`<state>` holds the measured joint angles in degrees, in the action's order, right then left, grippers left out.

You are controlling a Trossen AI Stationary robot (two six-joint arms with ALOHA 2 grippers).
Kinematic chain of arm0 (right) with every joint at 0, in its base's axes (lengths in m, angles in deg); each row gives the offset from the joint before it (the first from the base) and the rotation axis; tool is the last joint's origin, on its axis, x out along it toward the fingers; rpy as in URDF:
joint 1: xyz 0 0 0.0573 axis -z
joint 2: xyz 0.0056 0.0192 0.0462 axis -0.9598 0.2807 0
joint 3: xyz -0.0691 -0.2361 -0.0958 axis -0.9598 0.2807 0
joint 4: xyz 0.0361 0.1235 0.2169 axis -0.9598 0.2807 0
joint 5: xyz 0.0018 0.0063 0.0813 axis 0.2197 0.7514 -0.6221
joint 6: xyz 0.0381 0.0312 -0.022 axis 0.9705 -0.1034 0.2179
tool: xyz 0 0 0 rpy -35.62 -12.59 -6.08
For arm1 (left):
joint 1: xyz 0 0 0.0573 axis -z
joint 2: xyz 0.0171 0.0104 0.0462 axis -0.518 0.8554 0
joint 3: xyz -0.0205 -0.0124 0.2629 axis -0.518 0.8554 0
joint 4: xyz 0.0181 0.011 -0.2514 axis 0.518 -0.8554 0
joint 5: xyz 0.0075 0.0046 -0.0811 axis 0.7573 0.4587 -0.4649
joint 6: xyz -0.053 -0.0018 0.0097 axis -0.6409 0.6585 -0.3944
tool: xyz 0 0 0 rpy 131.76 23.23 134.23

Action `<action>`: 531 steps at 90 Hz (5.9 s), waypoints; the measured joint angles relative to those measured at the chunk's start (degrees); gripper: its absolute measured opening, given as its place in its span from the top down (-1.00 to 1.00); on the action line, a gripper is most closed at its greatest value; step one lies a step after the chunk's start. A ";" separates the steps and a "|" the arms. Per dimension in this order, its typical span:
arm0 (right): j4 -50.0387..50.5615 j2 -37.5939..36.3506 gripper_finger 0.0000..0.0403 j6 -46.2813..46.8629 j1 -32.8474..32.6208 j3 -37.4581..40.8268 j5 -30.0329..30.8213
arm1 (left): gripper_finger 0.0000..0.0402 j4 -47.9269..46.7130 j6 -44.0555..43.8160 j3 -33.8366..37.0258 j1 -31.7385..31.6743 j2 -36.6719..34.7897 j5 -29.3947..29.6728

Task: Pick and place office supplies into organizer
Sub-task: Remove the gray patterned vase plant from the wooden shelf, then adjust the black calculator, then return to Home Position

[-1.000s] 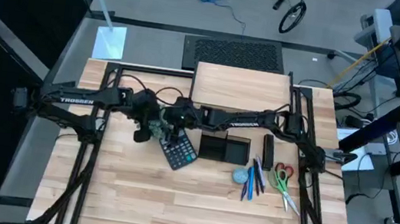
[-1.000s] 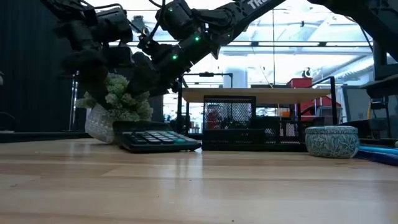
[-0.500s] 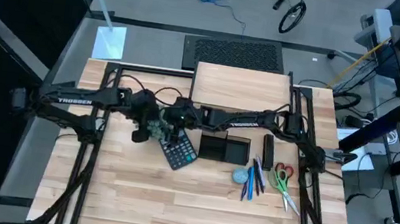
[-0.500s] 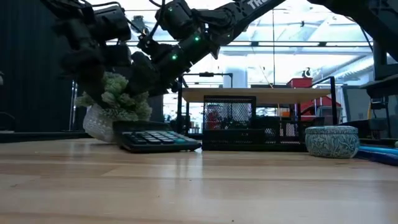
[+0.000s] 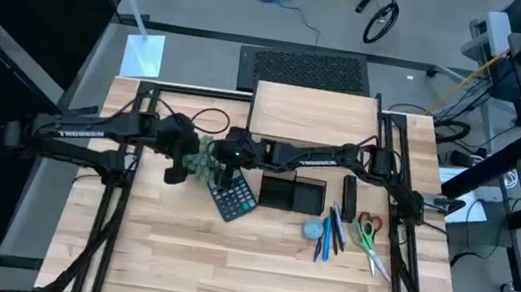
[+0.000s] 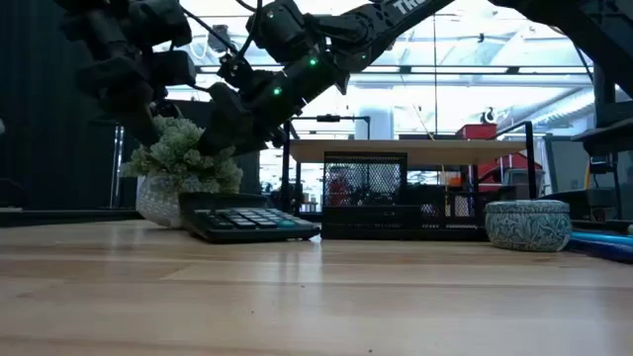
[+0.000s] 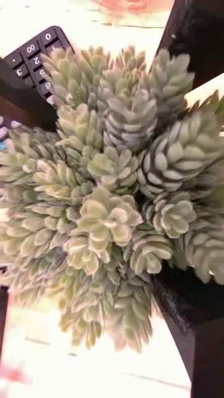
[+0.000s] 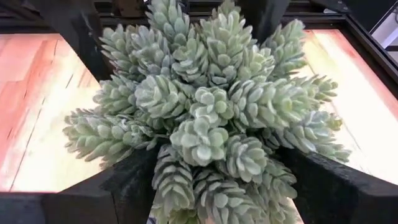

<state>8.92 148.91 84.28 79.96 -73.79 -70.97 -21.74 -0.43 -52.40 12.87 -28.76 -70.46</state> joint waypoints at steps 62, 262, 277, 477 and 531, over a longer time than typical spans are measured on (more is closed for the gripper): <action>-0.77 -3.88 -0.46 -1.49 -0.08 0.01 -0.19 | -0.99 -3.54 1.90 -6.12 -0.01 -7.48 7.85; 17.33 -1.42 -0.46 23.25 -7.08 6.67 6.92 | -0.99 -2.49 1.27 -6.01 -0.01 -7.41 -0.42; 17.31 -1.44 -0.46 28.57 -7.37 6.74 7.10 | -0.99 -2.49 1.27 -5.99 -0.01 -7.41 -0.42; 28.65 -22.13 -0.46 6.15 -10.56 4.37 8.95 | -0.99 -2.49 1.42 -5.97 0.01 -7.41 -0.39; 39.94 -41.58 -0.46 2.78 -7.40 4.22 9.03 | -0.99 -1.57 -0.07 -5.97 -0.01 -7.41 0.69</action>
<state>48.85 107.33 87.05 72.56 -69.57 -61.94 -23.31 -0.49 -58.37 12.85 -36.17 -69.78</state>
